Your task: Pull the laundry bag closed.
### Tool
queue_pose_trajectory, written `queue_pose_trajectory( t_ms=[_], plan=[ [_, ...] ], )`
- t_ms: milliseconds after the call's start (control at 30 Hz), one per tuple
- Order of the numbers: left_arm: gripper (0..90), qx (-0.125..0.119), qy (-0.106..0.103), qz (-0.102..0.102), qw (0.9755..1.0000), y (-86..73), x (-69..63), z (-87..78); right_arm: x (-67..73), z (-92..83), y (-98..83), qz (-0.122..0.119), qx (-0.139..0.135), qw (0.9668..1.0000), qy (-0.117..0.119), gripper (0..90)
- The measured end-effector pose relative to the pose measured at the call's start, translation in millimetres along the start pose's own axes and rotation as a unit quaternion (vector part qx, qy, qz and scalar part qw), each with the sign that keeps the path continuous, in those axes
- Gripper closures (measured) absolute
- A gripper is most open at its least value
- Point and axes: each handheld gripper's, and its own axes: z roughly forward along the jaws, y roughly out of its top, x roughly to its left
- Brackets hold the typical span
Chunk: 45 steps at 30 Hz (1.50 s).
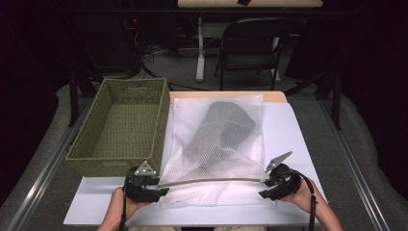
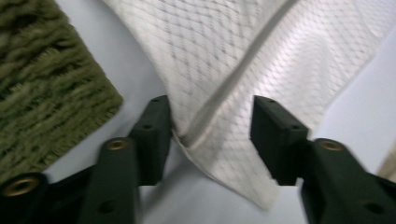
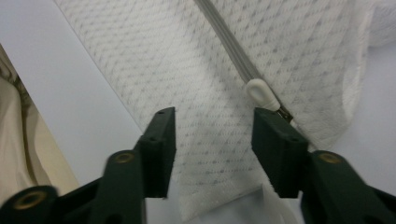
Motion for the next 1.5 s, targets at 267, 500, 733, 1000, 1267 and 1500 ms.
queue_pose_trajectory(
  t_ms=[267,500,733,1000,1267,1500],
  plan=[
    [24.6,-0.021,-0.001,0.002,0.9998,10.0,-9.2,-29.1,6.1,-7.8,6.6,0.01,-0.016,0.9995,-0.025,24.1],
    [14.8,-0.041,0.029,-0.013,0.9987,-3.1,0.4,-56.3,9.9,-25.2,3.1,0.023,-0.04,0.9974,-0.056,15.0],
    [11.6,-0.059,0.081,-0.045,0.9939,-23.3,18.9,-80.7,7.7,-43.3,-9.3,0.055,-0.072,0.9901,-0.107,7.3],
    [11.7,-0.065,0.123,-0.097,0.9855,-55.4,46.4,-89.9,-0.3,-53.2,-24.2,0.094,-0.097,0.9807,-0.141,5.9],
    [11.0,-0.07,0.16,-0.141,0.9745,-78.3,64.0,-93.7,-10.9,-40.8,-41.6,0.128,-0.08,0.9706,-0.188,3.3],
    [10.7,-0.063,0.168,-0.159,0.971,-87.3,72.3,-89.8,-12.9,-26.8,-51.1,0.149,-0.082,0.9658,-0.196,0.1]
  ],
)
